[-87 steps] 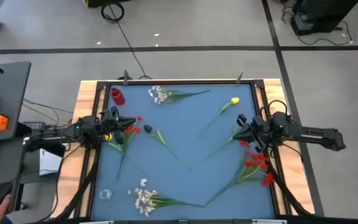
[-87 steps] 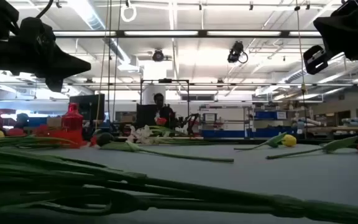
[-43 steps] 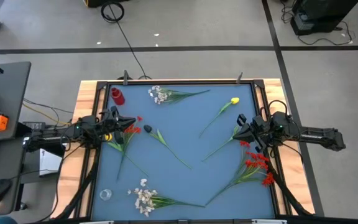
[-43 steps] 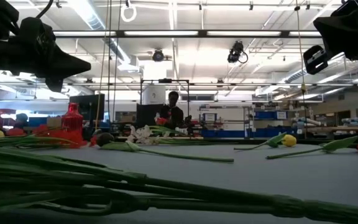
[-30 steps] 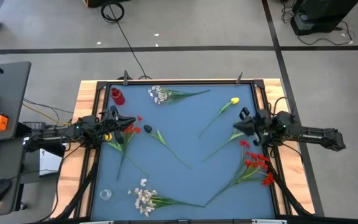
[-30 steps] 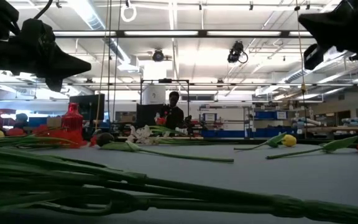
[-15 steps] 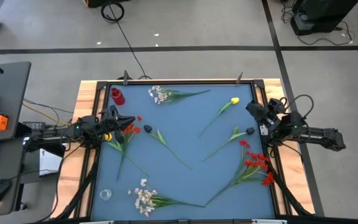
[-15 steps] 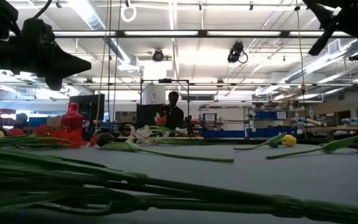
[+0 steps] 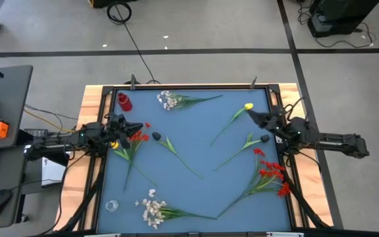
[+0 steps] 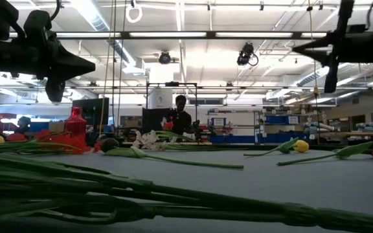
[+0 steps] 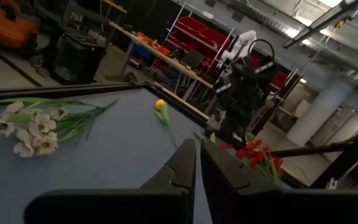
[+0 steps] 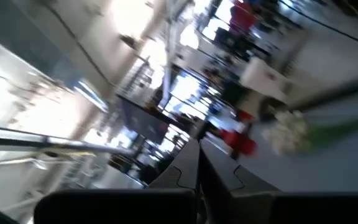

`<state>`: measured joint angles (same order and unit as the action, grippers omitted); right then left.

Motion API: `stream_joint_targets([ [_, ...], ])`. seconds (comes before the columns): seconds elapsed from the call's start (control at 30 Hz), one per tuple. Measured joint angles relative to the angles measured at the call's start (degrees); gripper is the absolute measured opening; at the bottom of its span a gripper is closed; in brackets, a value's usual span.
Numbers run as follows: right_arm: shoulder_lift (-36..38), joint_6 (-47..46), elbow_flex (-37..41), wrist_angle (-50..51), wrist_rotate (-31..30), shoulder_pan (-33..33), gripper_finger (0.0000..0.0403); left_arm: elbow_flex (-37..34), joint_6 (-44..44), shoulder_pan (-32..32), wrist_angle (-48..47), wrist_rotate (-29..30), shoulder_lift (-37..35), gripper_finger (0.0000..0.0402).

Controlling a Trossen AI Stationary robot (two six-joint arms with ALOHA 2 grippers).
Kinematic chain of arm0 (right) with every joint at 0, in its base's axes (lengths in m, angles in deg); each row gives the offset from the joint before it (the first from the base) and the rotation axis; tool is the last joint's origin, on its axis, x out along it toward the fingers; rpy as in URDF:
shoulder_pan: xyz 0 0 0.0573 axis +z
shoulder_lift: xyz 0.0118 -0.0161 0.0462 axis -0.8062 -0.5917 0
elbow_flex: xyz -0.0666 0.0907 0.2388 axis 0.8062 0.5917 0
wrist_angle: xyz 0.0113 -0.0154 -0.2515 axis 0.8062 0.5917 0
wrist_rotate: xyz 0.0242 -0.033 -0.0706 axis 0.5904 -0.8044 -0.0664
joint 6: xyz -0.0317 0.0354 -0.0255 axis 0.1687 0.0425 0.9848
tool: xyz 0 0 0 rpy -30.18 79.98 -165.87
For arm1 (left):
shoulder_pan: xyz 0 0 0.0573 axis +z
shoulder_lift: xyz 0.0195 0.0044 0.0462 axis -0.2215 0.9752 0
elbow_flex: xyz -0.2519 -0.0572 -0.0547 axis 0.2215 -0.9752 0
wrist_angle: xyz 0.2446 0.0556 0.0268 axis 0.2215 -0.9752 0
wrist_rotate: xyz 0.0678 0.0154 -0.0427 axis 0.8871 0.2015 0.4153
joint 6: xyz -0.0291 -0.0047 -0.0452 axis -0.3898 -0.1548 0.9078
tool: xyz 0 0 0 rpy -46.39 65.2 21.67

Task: Sort flowers into vase by color
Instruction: Put the right yellow tulip into the red vase

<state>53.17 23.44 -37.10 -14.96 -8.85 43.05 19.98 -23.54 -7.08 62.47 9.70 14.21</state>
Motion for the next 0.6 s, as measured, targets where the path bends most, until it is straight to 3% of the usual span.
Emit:
stream_joint_targets([
  [0.3, -14.2, -6.1, -11.7, 17.4, -0.4, -0.5, 0.0019, 2.8, 1.5, 1.1, -0.6, 2.4, 1.6, 0.004],
  [0.47, -22.6, -8.7, -17.5, 26.3, 5.3, -2.4, 0.0041, 5.3, 2.1, 1.7, -1.3, 2.6, 6.9, 0.0082],
  [0.6, -28.0, -11.1, -20.1, 28.2, 9.9, -4.2, 0.0087, 7.6, 3.3, 1.7, -1.5, 2.6, 11.9, 0.0125],
])
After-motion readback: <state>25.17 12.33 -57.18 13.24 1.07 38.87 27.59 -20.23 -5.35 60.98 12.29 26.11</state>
